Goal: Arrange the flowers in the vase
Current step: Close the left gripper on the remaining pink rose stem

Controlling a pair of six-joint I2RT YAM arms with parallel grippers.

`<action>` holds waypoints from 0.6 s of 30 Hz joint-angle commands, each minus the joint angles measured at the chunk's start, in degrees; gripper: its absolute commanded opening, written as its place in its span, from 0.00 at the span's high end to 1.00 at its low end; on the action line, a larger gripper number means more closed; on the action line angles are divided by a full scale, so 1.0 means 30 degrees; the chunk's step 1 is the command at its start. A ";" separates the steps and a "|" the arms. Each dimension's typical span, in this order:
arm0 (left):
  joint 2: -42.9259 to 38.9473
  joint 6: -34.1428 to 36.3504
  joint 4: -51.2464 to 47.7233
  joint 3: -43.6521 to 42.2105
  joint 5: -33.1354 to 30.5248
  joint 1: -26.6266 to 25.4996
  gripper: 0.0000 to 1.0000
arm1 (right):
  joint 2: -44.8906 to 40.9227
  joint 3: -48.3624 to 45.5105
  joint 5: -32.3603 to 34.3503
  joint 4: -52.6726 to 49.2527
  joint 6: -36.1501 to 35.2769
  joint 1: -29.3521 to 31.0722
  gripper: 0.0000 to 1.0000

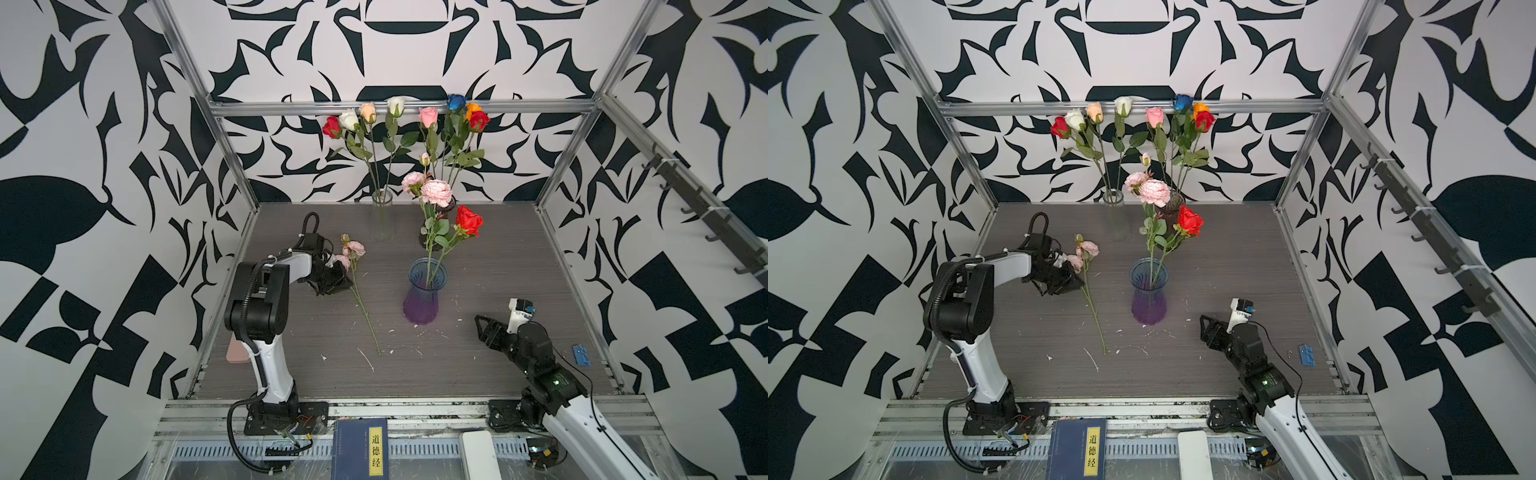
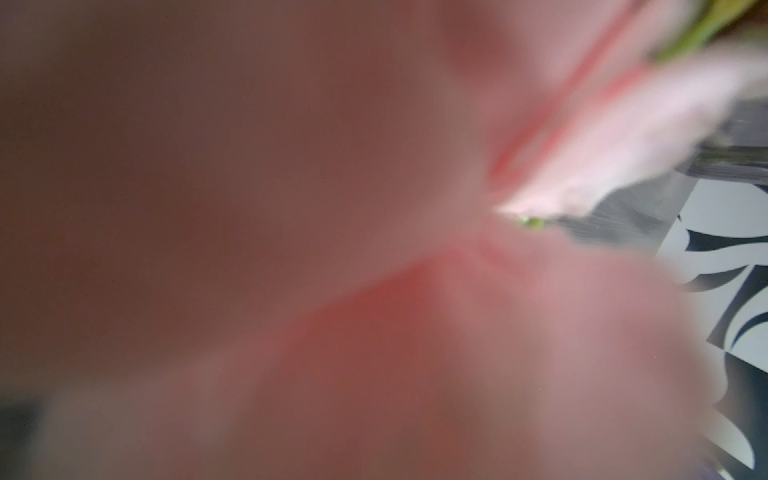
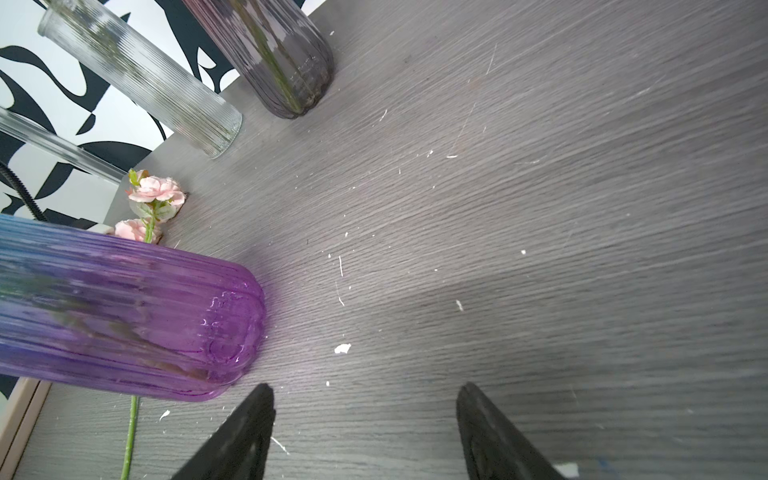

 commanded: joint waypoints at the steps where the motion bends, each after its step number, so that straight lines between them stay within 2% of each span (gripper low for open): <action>1: 0.0229 -0.0003 -0.0147 0.0317 -0.0018 0.0135 0.89 | -0.0029 0.0025 0.0287 -0.0334 0.0003 0.0073 0.27; 8: -0.1097 0.0112 -0.0475 0.0389 -0.0264 0.0530 1.00 | -0.0005 0.0025 0.0287 -0.0341 0.0001 0.0073 0.27; 18: -0.4482 0.0162 -0.0995 0.0265 -0.0300 0.0959 1.00 | -0.0068 0.0026 0.0263 -0.0450 0.0010 0.0073 0.27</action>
